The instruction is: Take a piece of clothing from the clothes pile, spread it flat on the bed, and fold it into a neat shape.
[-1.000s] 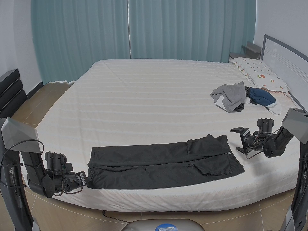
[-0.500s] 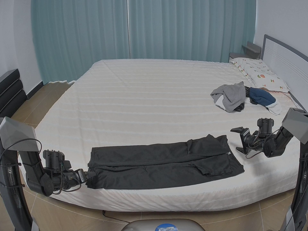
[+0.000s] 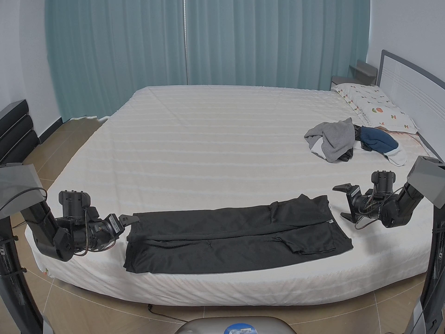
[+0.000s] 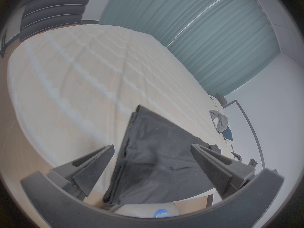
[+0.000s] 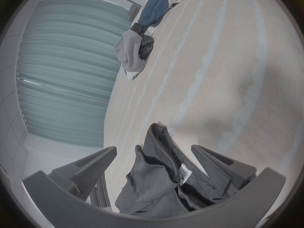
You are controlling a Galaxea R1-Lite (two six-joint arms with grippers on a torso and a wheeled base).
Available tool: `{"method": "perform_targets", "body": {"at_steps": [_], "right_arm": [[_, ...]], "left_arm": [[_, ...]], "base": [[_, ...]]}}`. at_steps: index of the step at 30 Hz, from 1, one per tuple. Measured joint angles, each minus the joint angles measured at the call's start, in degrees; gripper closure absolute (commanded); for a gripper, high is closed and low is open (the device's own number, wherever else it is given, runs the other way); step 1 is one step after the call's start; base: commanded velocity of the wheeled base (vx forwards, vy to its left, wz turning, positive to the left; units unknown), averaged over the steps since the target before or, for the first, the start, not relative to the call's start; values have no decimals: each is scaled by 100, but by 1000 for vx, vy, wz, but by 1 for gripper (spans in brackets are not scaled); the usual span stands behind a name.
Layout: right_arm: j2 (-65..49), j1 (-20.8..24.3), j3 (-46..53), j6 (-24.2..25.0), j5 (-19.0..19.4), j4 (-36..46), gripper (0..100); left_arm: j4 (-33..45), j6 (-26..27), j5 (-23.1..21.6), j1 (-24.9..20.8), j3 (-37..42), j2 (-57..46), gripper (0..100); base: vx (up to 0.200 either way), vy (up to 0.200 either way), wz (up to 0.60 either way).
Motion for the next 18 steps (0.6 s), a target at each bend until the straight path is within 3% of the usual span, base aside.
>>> {"method": "perform_targets", "body": {"at_steps": [6, 18], "right_arm": [[7, 17, 6, -11, -9, -5, 0], [49, 59, 0, -33, -40, -5, 0]], "left_arm": [[169, 273, 20, -115, -584, 439, 0], [150, 796, 268, -213, -686, 963, 0]], "base": [[0, 0, 0], [0, 0, 0]]}}
